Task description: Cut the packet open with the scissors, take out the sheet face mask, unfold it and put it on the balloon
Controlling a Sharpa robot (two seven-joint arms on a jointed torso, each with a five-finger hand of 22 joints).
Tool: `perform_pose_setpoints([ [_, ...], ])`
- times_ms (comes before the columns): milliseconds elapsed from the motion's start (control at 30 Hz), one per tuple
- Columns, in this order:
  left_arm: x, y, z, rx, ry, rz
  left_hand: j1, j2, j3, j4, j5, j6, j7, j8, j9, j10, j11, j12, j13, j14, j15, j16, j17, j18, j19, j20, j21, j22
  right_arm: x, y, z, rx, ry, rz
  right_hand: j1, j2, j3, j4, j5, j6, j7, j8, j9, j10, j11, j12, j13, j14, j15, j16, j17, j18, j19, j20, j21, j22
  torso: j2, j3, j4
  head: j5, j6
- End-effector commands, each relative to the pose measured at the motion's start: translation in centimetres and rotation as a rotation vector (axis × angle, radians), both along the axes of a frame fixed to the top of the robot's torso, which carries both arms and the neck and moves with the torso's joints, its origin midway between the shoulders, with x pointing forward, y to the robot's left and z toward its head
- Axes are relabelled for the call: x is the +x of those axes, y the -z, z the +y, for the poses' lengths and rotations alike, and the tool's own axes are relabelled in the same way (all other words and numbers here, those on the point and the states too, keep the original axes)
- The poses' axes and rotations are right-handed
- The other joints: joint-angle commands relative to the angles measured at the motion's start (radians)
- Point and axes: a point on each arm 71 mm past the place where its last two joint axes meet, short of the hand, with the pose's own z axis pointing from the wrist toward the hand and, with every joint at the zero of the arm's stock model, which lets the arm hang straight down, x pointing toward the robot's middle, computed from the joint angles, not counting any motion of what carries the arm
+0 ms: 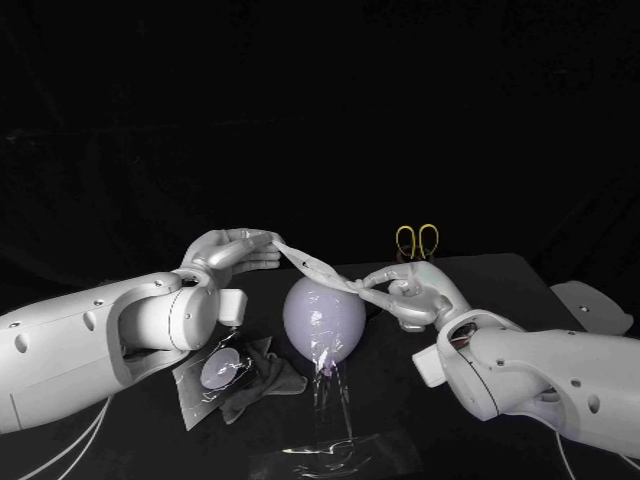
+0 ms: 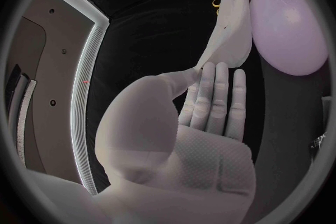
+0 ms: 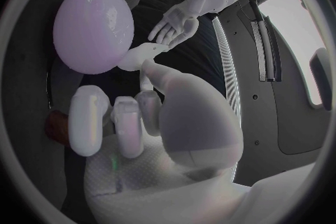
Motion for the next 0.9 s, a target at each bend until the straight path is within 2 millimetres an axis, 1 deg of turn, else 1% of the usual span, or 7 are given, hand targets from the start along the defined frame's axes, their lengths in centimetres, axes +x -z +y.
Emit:
perform_pose_setpoints([
  [33, -0.3, -0.1, 0.0, -0.003, 0.036, -0.010, 0.001, 0.006, 0.007, 0.000, 0.003, 0.009, -0.001, 0.002, 0.096, 0.003, -0.005, 0.007, 0.001, -0.004, 0.000, 0.005, 0.001, 0.001, -0.009, 0.001, 0.009, 0.004, -0.8, 0.2, 0.2, 0.004, -0.030, -0.042, 0.000, 0.005, 0.006, -0.001, 0.003, 0.005, 0.002, 0.003, 0.001, 0.012, -0.003, 0.000, 0.115, 0.106, -0.006, 0.004, 0.264, 0.005, 0.012, 0.001, -0.004, 0.188, 0.000, -0.0008, 0.0008, -0.003, -0.005],
  [200, -0.6, -0.2, 0.6, 0.025, 0.054, -0.026, 0.001, 0.006, 0.008, 0.000, 0.003, 0.009, -0.001, 0.002, 0.096, 0.003, -0.005, 0.007, 0.001, -0.004, 0.000, 0.005, 0.001, 0.001, -0.010, 0.001, 0.010, 0.005, -2.1, 1.2, 0.1, 0.008, -0.037, -0.062, -0.001, 0.003, 0.007, -0.003, 0.003, 0.005, 0.001, 0.005, 0.002, 0.012, -0.003, 0.000, 0.115, 0.106, -0.006, 0.004, 0.264, 0.004, 0.014, 0.001, 0.000, 0.190, 0.001, 0.0004, 0.0005, -0.004, -0.013],
  [600, -1.2, 0.3, 0.8, 0.073, 0.108, -0.029, 0.001, 0.006, 0.008, 0.000, 0.003, 0.010, -0.002, 0.001, 0.097, 0.003, -0.005, 0.007, 0.001, -0.004, -0.001, 0.006, 0.002, 0.001, -0.011, 0.001, 0.011, 0.006, -3.7, 3.6, 0.0, 0.010, -0.033, -0.057, -0.005, -0.002, 0.007, -0.006, 0.003, -0.002, 0.003, 0.007, 0.004, 0.005, -0.002, -0.016, 0.105, 0.106, -0.006, 0.004, 0.264, 0.008, 0.006, 0.001, -0.021, 0.184, 0.002, 0.0006, 0.0004, -0.006, -0.018],
  [800, -1.4, 0.3, 0.8, 0.084, 0.125, -0.030, 0.001, 0.006, 0.008, 0.000, 0.003, 0.010, -0.002, 0.001, 0.097, 0.003, -0.005, 0.007, 0.001, -0.004, -0.001, 0.006, 0.002, 0.001, -0.011, 0.001, 0.011, 0.006, -4.2, 3.8, 0.3, 0.021, -0.045, -0.072, -0.017, -0.017, -0.006, -0.012, 0.003, -0.026, 0.008, 0.004, 0.006, -0.010, 0.002, -0.041, 0.088, 0.106, -0.002, 0.004, 0.264, 0.013, -0.006, 0.003, -0.048, 0.177, 0.001, 0.0002, 0.0003, -0.007, -0.020],
  [833, -1.4, 0.4, 0.9, 0.086, 0.129, -0.030, 0.001, 0.006, 0.008, 0.000, 0.003, 0.010, -0.002, 0.001, 0.097, 0.003, -0.005, 0.007, 0.001, -0.004, -0.001, 0.006, 0.002, 0.001, -0.011, 0.001, 0.011, 0.006, -4.3, 3.8, 0.3, 0.023, -0.049, -0.074, -0.024, -0.021, -0.013, -0.010, 0.003, -0.034, 0.012, 0.000, 0.004, -0.017, 0.005, -0.054, 0.080, 0.106, 0.000, 0.004, 0.264, 0.014, -0.010, 0.004, -0.058, 0.174, 0.001, 0.0002, 0.0003, -0.007, -0.020],
  [867, -1.5, 0.4, 0.9, 0.088, 0.132, -0.029, 0.001, 0.006, 0.008, 0.000, 0.003, 0.010, -0.002, 0.001, 0.097, 0.003, -0.005, 0.007, 0.001, -0.004, -0.001, 0.006, 0.002, 0.001, -0.011, 0.001, 0.012, 0.006, -4.3, 3.8, 0.4, 0.025, -0.052, -0.074, -0.042, -0.033, -0.027, -0.003, 0.003, -0.054, 0.021, -0.014, -0.003, -0.035, 0.013, -0.084, 0.060, 0.106, 0.005, 0.004, 0.264, 0.017, -0.017, 0.007, -0.074, 0.169, 0.001, 0.0001, 0.0000, -0.010, -0.021],
  [900, -1.5, 0.4, 0.9, 0.089, 0.135, -0.029, 0.001, 0.006, 0.008, 0.000, 0.003, 0.010, -0.002, 0.001, 0.097, 0.003, -0.005, 0.008, 0.001, -0.004, -0.001, 0.006, 0.002, 0.001, -0.012, 0.001, 0.013, 0.007, -4.4, 3.8, 0.4, 0.026, -0.054, -0.075, -0.045, -0.035, -0.029, -0.001, 0.003, -0.057, 0.023, -0.016, -0.005, -0.038, 0.014, -0.089, 0.057, 0.106, 0.006, 0.004, 0.264, 0.017, -0.018, 0.008, -0.076, 0.169, 0.001, 0.0002, -0.0001, -0.010, -0.021],
])
